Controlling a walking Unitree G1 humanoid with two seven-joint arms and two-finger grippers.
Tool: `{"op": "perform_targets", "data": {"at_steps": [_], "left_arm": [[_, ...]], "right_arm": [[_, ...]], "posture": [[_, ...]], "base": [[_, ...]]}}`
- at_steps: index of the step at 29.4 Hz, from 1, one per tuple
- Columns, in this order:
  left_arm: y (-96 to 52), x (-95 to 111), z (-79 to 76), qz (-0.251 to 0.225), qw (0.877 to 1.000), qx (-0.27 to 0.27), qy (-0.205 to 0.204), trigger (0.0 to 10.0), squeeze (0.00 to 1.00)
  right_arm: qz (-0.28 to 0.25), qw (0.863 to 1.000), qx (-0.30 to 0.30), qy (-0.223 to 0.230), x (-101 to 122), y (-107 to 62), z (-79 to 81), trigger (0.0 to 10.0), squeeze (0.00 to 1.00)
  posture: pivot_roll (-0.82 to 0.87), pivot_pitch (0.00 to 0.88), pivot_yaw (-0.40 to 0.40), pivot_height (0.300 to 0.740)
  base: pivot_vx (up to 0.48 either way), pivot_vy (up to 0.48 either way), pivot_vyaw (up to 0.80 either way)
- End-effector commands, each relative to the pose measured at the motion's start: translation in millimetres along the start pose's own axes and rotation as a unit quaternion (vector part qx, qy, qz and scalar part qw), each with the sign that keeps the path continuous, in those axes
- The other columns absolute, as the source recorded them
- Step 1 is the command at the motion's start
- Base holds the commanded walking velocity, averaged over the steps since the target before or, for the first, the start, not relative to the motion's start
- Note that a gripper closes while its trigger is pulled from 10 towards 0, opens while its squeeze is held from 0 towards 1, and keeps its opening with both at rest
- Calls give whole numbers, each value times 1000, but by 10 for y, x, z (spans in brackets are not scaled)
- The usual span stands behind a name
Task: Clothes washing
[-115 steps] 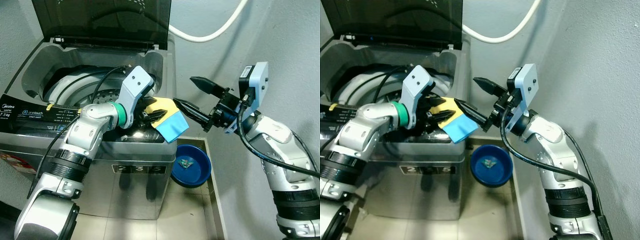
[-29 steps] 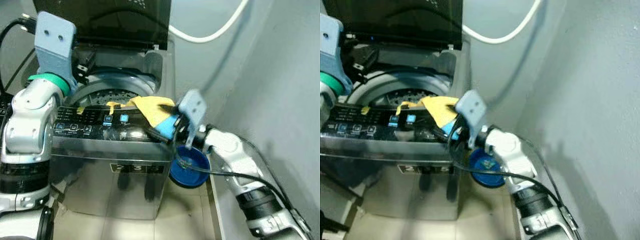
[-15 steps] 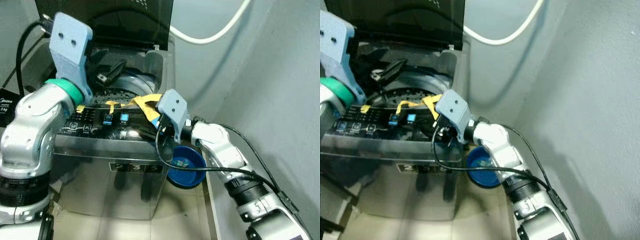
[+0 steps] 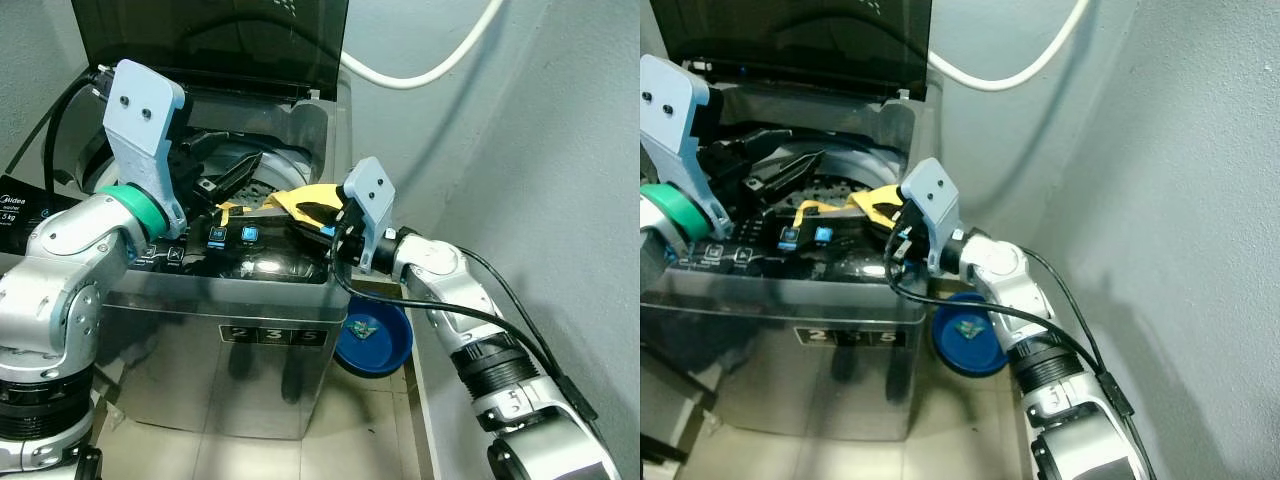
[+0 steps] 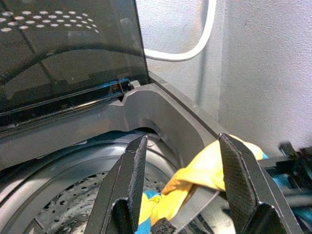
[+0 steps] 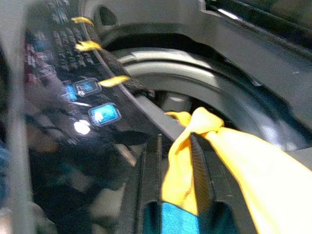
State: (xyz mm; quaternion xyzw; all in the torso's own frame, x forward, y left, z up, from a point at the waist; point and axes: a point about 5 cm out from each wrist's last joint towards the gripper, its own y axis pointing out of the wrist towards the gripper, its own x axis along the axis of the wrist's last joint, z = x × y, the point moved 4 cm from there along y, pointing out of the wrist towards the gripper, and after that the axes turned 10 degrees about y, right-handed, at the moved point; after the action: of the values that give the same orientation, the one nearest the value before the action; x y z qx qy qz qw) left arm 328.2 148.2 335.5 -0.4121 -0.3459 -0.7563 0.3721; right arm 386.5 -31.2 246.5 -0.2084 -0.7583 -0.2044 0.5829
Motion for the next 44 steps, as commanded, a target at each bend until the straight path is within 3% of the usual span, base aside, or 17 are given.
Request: {"op": "perform_targets", "data": {"at_steps": [1,3,8,11,13,14,18,20,23,27,29,30,35,36,37,44], "left_arm": [[-15,9,-64,0,1000,-12,-3,10000,0],[-23,14,-78,0,1000,-14,-5,10000,0],[-23,33,-91,-4,1000,-15,-9,10000,0],[-12,84,-126,-18,999,-21,-16,10000,0],[1,161,-191,-40,998,-32,-25,10000,0],[1,161,-191,-40,998,-32,-25,10000,0],[-16,481,-324,-130,988,-58,-58,10000,0],[-65,630,-357,-170,981,-70,-62,10000,0],[-83,675,-363,-181,979,-74,-62,10000,0],[-171,881,-362,-234,968,-72,-60,10000,0],[-171,881,-362,-234,968,-72,-60,10000,0],[-178,885,-355,-233,968,-66,-58,10000,0],[-193,893,-353,-232,969,-59,-62,10000,0],[-197,893,-351,-232,969,-59,-64,10000,0],[-200,893,-348,-232,969,-58,-65,10000,0],[-212,888,-342,-232,968,-60,-70,10000,0]], "right_arm": [[29,999,-12,-29,-99,-25,-45,0,0],[44,996,-26,-79,-81,-36,-113,0,0],[36,995,-32,-92,-11,-7,-141,0,0],[14,995,-30,-89,103,93,-113,0,0],[-35,997,-15,-66,307,258,-11,0,0],[-35,997,-15,-66,307,258,-11,0,0],[-123,992,13,4,677,566,235,0,0],[-130,991,22,11,727,676,347,0,0],[-132,991,29,12,741,716,401,0,0],[-128,990,64,18,763,968,793,0,0],[-128,990,64,18,763,968,793,0,0],[-115,992,56,-5,723,1011,842,10000,0],[-82,995,13,-63,596,1077,819,10000,0],[-70,995,-11,-67,559,1075,745,10000,722],[-60,995,-32,-71,530,1068,680,10000,1000],[-37,992,-76,-94,438,1010,487,10000,1000]], "posture": [[121,118,-62,740],[119,117,-63,740],[118,113,-64,740],[116,110,-64,740],[114,110,-65,740],[114,110,-65,740],[109,110,-69,740],[111,110,-73,740],[111,110,-73,740],[124,111,-88,740],[124,111,-88,740],[137,113,-100,740],[143,116,-105,740],[141,118,-106,740],[141,118,-106,740],[129,119,-95,740]], "base": [[0,0,0],[0,0,0],[0,0,0],[0,0,0],[0,0,0],[0,0,0],[0,0,0],[0,0,0],[0,0,0],[0,0,0],[0,0,0],[0,0,0],[0,0,0],[0,0,0],[0,0,0],[0,0,0]]}}
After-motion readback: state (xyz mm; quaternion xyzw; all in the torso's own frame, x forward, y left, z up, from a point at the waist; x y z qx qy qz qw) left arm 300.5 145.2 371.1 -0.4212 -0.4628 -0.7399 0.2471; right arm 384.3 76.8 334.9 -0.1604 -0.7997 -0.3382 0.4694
